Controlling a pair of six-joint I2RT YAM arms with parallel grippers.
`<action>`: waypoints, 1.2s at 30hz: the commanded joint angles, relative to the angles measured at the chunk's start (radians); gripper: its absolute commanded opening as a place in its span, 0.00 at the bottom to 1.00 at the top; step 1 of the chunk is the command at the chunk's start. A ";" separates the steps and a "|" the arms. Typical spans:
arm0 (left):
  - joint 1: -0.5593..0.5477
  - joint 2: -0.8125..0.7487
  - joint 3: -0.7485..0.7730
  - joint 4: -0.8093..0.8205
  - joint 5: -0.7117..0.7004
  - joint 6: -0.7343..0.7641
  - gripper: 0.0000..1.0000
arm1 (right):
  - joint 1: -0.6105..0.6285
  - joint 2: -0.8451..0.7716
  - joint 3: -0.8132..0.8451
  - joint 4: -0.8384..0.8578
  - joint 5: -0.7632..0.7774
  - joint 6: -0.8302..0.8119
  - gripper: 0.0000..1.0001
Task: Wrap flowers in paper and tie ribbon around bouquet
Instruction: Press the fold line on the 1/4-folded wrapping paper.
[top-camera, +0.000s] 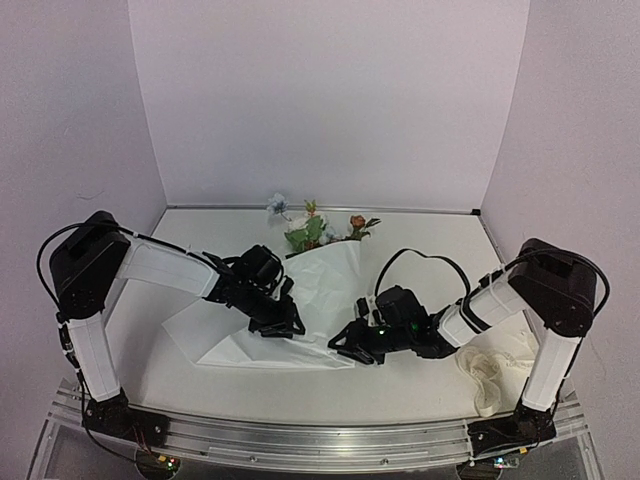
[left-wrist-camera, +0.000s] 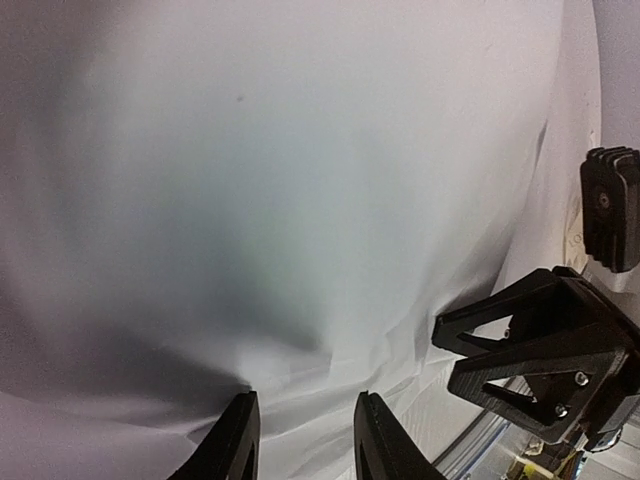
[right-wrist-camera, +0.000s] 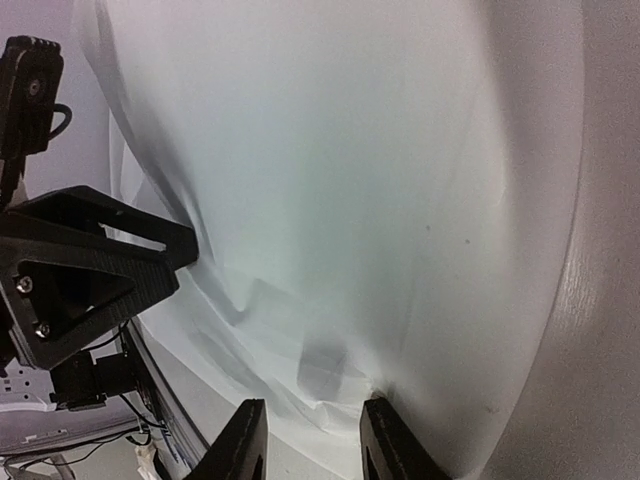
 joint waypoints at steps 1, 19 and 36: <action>-0.002 0.030 -0.005 -0.009 -0.042 0.025 0.31 | -0.003 -0.019 0.016 -0.081 0.027 0.020 0.37; 0.002 0.110 0.016 -0.117 -0.126 0.081 0.19 | -0.158 0.081 0.135 -0.059 -0.046 0.097 0.40; 0.008 0.126 0.033 -0.157 -0.137 0.098 0.18 | -0.304 0.198 0.256 -0.033 -0.039 0.143 0.41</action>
